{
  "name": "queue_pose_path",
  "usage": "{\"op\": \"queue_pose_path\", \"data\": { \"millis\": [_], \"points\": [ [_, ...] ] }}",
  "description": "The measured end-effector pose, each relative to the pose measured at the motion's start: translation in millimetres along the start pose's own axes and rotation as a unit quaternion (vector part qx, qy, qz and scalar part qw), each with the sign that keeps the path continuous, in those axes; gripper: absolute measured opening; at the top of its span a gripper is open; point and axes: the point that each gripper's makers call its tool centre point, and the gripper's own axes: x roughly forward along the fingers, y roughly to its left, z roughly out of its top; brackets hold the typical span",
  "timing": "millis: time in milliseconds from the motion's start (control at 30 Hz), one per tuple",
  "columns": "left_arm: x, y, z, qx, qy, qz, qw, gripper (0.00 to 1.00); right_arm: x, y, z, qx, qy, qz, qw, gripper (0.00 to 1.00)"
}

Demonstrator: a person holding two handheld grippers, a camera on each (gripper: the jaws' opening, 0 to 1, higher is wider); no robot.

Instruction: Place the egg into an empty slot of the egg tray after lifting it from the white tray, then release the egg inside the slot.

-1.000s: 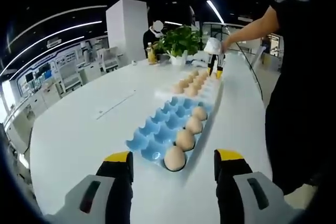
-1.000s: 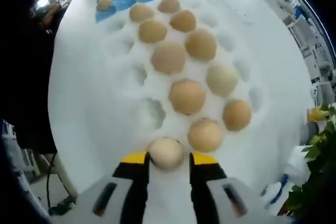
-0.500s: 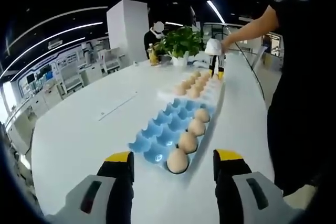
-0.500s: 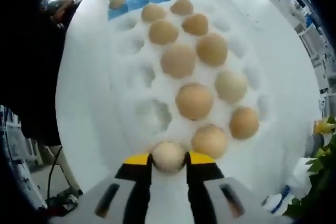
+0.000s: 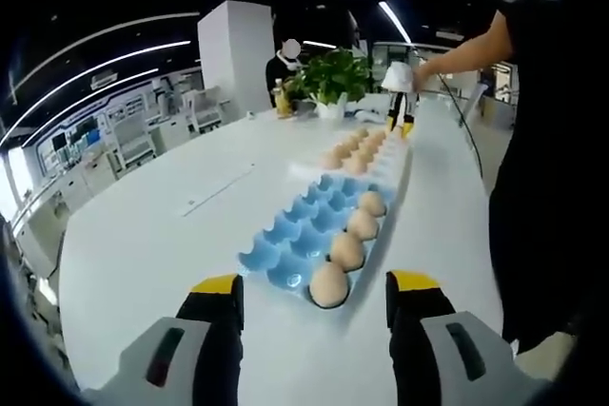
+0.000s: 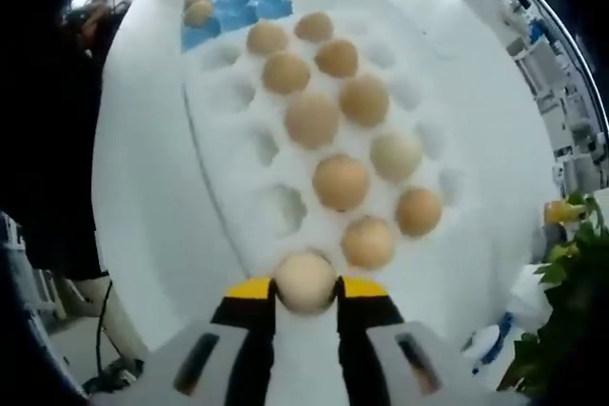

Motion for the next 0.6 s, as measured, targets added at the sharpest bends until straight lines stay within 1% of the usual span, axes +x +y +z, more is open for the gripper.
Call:
{"op": "queue_pose_path", "data": {
  "millis": [133, 300, 400, 467, 500, 533, 600],
  "points": [
    [1, -2.3, -2.1, 0.0, -0.001, -0.003, 1.0, 0.62, -9, 0, 2.3, 0.006, -0.007, -0.01, 0.9999, 0.24],
    [2, -4.7, -6.4, 0.008, 0.004, -0.007, 0.9999, 0.65, -11, 5, 3.1, 0.004, -0.006, -0.011, 0.9999, 0.24],
    [2, -4.6, -5.9, 0.009, 0.004, -0.008, 0.9999, 0.65, -12, 5, 3.6, 0.007, -0.008, -0.012, 0.9999, 0.24],
    [3, -3.9, -5.1, 0.008, 0.003, -0.007, 0.9999, 0.69, -13, 5, 3.7, 0.008, -0.009, -0.012, 0.9999, 0.24],
    [3, -3.3, -5.6, 0.004, 0.006, -0.005, 1.0, 0.73, -13, 5, 4.0, 0.007, -0.009, -0.013, 0.9998, 0.24],
    [4, -2.7, -6.5, 0.002, 0.008, -0.005, 1.0, 0.75, -13, 5, 4.0, 0.006, -0.009, -0.013, 0.9999, 0.24],
    [4, -2.7, -7.2, 0.006, 0.009, -0.006, 0.9999, 0.74, -13, 6, 4.8, 0.007, -0.01, -0.013, 0.9998, 0.24]
  ]
}}
